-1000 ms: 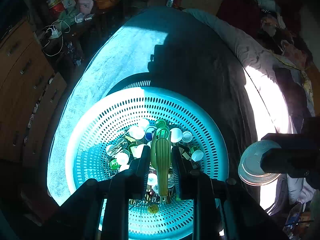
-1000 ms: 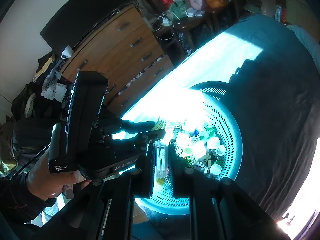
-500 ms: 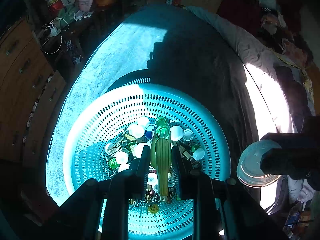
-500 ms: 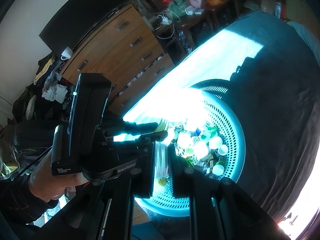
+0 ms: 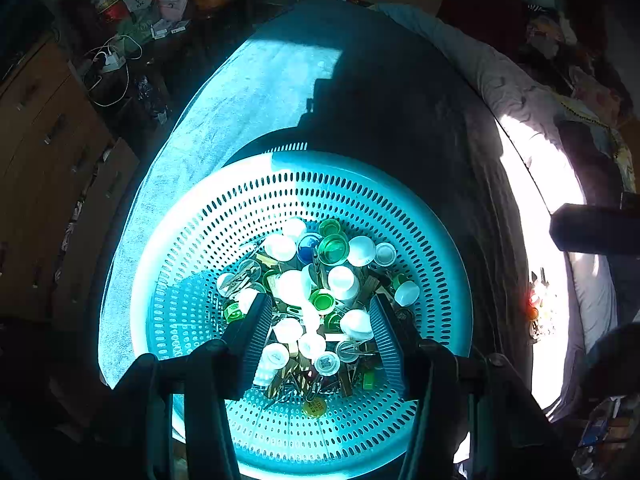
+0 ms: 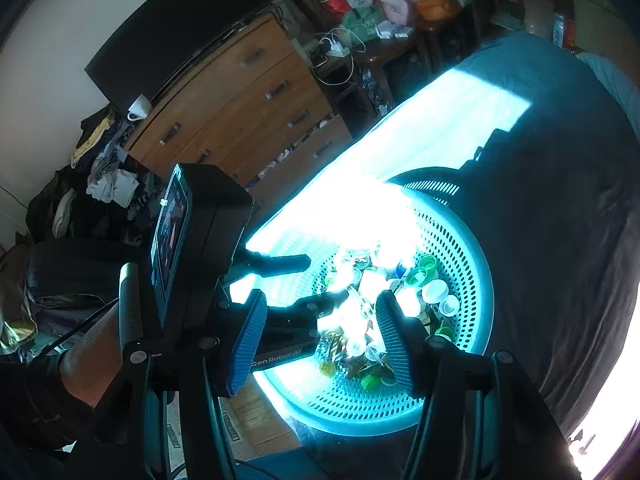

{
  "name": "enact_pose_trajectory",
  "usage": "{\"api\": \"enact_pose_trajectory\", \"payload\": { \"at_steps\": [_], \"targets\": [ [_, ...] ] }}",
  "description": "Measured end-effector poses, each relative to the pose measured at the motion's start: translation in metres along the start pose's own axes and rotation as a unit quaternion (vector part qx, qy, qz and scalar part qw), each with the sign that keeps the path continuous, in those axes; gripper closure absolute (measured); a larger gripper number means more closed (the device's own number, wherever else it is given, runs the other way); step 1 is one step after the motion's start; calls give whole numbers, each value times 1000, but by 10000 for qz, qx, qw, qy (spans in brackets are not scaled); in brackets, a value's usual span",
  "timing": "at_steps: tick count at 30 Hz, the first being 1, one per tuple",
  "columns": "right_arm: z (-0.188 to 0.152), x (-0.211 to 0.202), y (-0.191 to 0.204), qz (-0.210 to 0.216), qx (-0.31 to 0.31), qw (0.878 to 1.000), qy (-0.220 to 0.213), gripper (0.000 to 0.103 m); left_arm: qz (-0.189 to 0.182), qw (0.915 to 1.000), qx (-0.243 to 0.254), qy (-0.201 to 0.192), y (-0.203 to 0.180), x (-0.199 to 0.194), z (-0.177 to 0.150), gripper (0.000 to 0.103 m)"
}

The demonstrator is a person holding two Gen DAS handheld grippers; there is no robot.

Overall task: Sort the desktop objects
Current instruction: 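Open both tools to drop the forks into the basket, then move both tools back to the cap pile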

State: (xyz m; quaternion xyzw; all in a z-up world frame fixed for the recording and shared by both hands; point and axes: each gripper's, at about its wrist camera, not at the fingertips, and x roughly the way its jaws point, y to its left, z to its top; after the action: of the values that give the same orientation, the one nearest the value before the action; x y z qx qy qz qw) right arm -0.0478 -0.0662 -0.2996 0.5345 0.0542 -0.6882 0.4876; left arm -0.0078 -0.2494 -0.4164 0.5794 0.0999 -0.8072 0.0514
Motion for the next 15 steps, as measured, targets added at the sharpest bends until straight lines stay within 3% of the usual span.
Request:
{"api": "enact_pose_trajectory", "payload": {
  "at_steps": [5,8,11,15],
  "targets": [
    [-9,-15,-5,-42,77,9997,-243,43,12,10000,57,-34,-8,-5,-6,51],
    [-30,-30,-16,-78,208,9989,-407,40,-73,9994,339,-60,-33,-8,-8,51],
    [-70,-49,-46,-228,582,9966,-531,37,-218,9955,918,-40,-85,-6,-14,51],
    [-157,-75,-109,-500,1437,9871,-507,30,-583,9821,1779,210,-182,16,-33,51]
  ]
}}
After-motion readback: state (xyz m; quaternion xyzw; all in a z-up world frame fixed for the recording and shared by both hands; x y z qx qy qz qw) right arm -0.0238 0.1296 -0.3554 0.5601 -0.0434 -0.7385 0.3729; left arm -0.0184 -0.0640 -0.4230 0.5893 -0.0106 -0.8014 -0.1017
